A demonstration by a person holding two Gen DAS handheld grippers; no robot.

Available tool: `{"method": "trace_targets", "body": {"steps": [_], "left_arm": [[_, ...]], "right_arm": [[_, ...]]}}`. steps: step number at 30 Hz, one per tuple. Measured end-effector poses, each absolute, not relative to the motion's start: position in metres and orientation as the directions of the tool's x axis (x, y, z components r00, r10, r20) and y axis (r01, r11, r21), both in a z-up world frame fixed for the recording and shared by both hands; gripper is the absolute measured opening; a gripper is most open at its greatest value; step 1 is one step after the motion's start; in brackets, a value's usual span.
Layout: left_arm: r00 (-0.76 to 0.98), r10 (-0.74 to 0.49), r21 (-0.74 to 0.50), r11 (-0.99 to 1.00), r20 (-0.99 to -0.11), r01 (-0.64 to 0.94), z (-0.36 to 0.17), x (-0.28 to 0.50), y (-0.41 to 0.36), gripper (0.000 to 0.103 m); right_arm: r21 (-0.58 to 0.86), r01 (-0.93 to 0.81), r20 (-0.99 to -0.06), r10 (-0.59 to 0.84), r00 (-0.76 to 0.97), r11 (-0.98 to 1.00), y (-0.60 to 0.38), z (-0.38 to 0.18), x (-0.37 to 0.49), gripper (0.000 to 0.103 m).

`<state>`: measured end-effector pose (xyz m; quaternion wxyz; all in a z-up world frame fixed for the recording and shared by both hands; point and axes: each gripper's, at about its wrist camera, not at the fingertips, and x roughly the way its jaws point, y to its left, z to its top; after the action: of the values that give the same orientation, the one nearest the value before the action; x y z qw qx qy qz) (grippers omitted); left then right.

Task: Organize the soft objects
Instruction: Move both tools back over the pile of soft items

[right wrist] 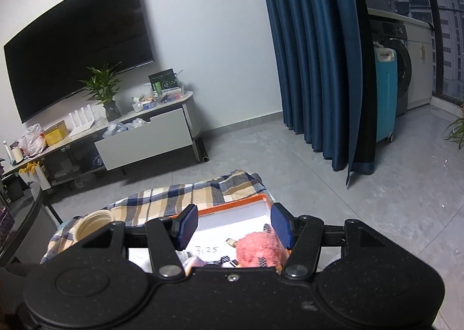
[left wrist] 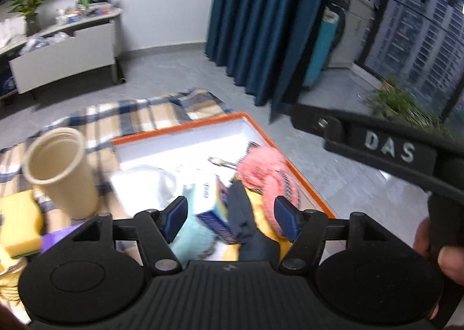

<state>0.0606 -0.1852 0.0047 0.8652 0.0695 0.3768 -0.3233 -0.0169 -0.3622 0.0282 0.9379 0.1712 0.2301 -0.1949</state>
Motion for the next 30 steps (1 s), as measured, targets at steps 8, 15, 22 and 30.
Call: {"method": "trace_targets", "body": {"steps": [8, 15, 22, 30], "left_arm": [[0.605, -0.403, -0.06, 0.861, -0.686, 0.506, 0.021, 0.058, -0.148, 0.075], [0.637, -0.36, -0.07, 0.899, -0.681, 0.432, 0.028, 0.059, -0.109, 0.075], [0.663, -0.32, -0.075, 0.926, -0.677, 0.371, 0.034, 0.061, -0.077, 0.075], [0.676, -0.294, -0.082, 0.941, -0.676, 0.327, 0.034, 0.062, -0.053, 0.075]], "right_arm": [[0.229, 0.381, -0.498, -0.229, 0.836, 0.896, -0.332, 0.034, -0.011, 0.068], [0.215, 0.298, -0.505, -0.156, 0.849, 0.93, -0.295, 0.037, 0.002, 0.068], [0.202, 0.242, -0.514, -0.108, 0.851, 0.949, -0.268, 0.038, 0.012, 0.068], [0.186, 0.19, -0.524, -0.066, 0.849, 0.964, -0.245, 0.039, 0.022, 0.068]]}}
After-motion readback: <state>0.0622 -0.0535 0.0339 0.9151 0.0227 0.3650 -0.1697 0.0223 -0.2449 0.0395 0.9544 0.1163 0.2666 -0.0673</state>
